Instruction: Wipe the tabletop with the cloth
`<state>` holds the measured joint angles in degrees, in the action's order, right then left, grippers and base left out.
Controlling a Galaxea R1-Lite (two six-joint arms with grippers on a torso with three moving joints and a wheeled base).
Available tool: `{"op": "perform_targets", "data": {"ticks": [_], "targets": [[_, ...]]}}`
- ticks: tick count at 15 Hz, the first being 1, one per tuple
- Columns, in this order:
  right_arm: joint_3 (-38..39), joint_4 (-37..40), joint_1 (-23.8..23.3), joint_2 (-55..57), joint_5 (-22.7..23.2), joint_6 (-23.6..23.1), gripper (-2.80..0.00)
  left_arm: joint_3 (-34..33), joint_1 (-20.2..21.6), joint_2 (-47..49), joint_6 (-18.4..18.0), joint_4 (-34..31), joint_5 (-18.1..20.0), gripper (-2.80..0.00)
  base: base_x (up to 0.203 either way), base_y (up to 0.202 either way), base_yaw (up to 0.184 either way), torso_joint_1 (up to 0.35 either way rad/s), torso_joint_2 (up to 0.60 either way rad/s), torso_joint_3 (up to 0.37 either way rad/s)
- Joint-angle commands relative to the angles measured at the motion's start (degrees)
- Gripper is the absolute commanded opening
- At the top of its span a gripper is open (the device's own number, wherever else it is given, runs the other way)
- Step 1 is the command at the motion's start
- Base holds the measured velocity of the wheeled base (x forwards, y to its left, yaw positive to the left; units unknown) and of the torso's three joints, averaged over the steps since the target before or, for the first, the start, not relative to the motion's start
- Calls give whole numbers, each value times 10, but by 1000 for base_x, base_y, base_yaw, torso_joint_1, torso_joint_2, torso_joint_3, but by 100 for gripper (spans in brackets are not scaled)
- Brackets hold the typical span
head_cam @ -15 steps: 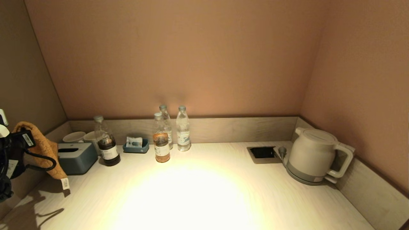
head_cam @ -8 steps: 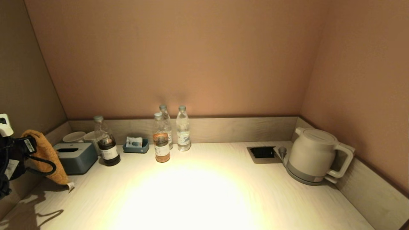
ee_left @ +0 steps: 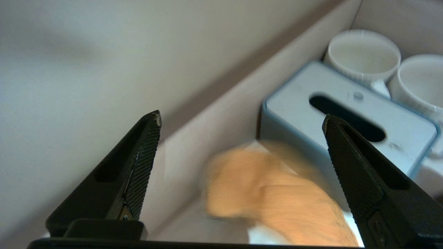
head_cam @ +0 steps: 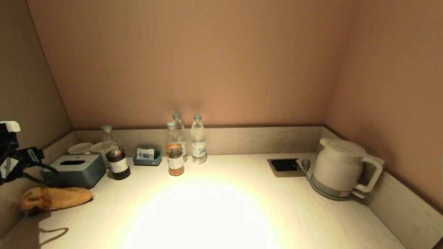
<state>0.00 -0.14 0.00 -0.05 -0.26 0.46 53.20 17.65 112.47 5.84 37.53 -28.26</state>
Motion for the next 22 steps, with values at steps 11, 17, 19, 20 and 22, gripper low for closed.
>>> {"op": "perform_targets", "data": {"ticks": [11,17,19,20,22], "targets": [[0,0,0,0,0,0,-280,207,1,-37,88,-301,19,0,0,0,0,0,0,0],[0,0,0,0,0,0,-280,325,-6,-90,152,-463,107,0,0,0,0,0,0,0],[0,0,0,0,0,0,-280,377,-9,-123,194,-571,200,0,0,0,0,0,0,0],[0,0,0,0,0,0,-280,386,-9,-138,199,-609,255,0,0,0,0,0,0,0],[0,0,0,0,0,0,-280,400,-10,-164,203,-669,336,0,0,0,0,0,0,0]]}}
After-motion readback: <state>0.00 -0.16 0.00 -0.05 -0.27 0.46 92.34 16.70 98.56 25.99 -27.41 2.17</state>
